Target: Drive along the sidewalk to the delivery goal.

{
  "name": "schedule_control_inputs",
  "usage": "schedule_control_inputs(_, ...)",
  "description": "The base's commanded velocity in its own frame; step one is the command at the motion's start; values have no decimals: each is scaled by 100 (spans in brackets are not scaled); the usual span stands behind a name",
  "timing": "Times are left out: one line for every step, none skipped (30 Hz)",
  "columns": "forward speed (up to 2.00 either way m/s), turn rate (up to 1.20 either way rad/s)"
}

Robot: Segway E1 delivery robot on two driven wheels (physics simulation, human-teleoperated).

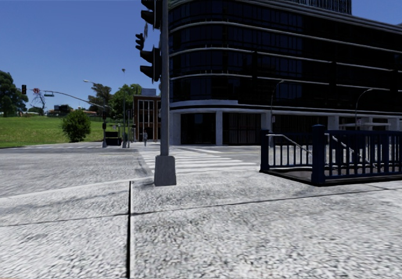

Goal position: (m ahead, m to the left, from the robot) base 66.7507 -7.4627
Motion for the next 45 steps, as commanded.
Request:
schedule_control_inputs(200, -27)
schedule_control_inputs(200, -27)
schedule_control_inputs(200, -15)
schedule_control_inputs(200, -15)
schedule_control_inputs(200, 0)
schedule_control_inputs(200, 0)
schedule_control_inputs(200, 0)
schedule_control_inputs(200, 0)
schedule_control_inputs(200, 0)
schedule_control_inputs(200, 0)
schedule_control_inputs(200, 0)
schedule_control_inputs(200, 0)
schedule_control_inputs(200, 0)
schedule_control_inputs(200, 0)
schedule_control_inputs(200, 0)
schedule_control_inputs(200, 0)
schedule_control_inputs(200, 0)
schedule_control_inputs(200, 0)
schedule_control_inputs(200, 0)
schedule_control_inputs(200, 0)
schedule_control_inputs(200, -14)
schedule_control_inputs(200, -28)
schedule_control_inputs(200, -28)
schedule_control_inputs(200, -36)
schedule_control_inputs(200, -38)
schedule_control_inputs(200, -38)
schedule_control_inputs(200, -39)
schedule_control_inputs(200, -34)
schedule_control_inputs(200, -21)
schedule_control_inputs(200, -21)
schedule_control_inputs(200, 0)
schedule_control_inputs(200, 0)
schedule_control_inputs(200, 0)
schedule_control_inputs(200, 0)
schedule_control_inputs(200, 0)
schedule_control_inputs(200, 0)
schedule_control_inputs(200, 0)
schedule_control_inputs(200, 0)
schedule_control_inputs(200, 0)
schedule_control_inputs(200, 0)
schedule_control_inputs(200, 0)
schedule_control_inputs(200, 0)
schedule_control_inputs(200, 0)
schedule_control_inputs(200, 18)
schedule_control_inputs(200, 18)
